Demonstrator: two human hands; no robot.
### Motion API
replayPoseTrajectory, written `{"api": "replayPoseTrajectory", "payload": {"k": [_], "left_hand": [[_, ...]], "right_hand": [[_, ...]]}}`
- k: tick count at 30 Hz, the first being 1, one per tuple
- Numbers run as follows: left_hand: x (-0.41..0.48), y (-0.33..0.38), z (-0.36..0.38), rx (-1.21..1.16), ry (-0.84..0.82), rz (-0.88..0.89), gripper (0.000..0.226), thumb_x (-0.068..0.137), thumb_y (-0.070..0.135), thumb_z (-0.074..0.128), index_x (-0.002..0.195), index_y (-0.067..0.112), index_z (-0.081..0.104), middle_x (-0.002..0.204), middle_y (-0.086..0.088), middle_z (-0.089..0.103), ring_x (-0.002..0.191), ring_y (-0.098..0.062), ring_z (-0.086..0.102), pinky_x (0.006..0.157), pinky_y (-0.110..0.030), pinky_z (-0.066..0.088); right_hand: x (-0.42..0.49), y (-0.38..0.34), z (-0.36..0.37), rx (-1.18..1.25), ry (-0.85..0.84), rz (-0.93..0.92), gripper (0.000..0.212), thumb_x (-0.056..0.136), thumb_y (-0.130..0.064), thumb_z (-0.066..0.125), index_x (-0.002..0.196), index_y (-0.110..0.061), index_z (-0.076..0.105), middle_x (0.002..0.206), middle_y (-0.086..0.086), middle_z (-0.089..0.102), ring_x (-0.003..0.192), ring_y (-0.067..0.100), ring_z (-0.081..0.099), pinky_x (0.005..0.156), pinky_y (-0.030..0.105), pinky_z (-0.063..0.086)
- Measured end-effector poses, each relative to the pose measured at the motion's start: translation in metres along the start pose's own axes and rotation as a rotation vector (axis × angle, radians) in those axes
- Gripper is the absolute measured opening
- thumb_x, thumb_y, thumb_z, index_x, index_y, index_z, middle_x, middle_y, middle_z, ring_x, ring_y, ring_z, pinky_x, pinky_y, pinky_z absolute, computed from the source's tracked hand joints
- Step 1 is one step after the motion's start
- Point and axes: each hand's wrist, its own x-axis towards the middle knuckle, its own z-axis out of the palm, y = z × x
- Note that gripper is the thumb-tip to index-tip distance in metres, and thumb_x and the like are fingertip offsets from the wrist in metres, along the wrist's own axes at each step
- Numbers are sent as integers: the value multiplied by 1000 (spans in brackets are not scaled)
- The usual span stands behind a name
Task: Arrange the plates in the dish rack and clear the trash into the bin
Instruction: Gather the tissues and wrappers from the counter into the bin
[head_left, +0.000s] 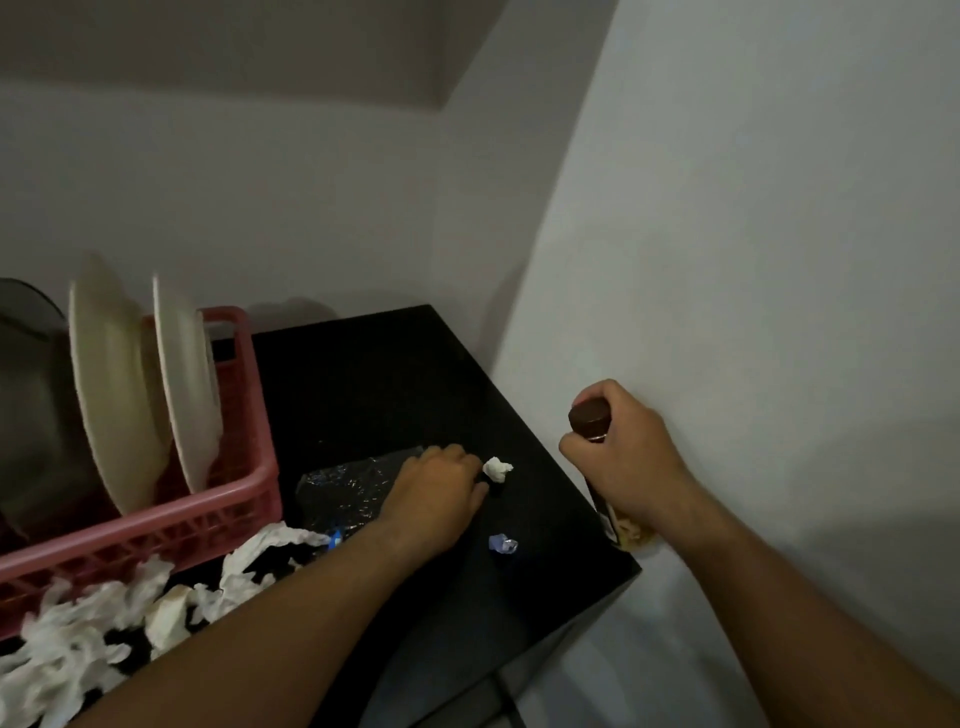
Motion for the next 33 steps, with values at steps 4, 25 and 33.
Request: {"api": "replayPoseTrajectory", "payload": {"k": [4, 25, 33], "left_hand": [[39, 15, 11, 81, -101, 30, 39, 97, 42, 47, 130, 21, 53, 128, -3, 54, 117, -23, 49, 97, -41, 40], [-26, 31, 51, 102, -241, 195, 39, 100, 48, 36, 125, 20, 46, 118, -4, 51, 99, -18, 54, 76, -30, 44], [-15, 11, 29, 142, -89, 197, 39, 100, 48, 33, 106, 18, 59, 106, -1, 57, 91, -17, 59, 73, -31, 51]], "right_hand": [[-10, 17, 3, -10, -43, 27, 27, 77, -28, 72, 91, -37, 51, 87, -15, 61, 80, 8, 62, 70, 25, 55], [-23, 38, 31, -47, -206, 58, 34, 82, -39, 70, 101, -47, 43, 90, -17, 60, 79, 5, 61, 62, 14, 49], [-20, 45, 35, -96, -251, 78, 35, 81, -39, 71, 96, -49, 41, 89, -17, 58, 78, 4, 61, 57, 12, 45]]}}
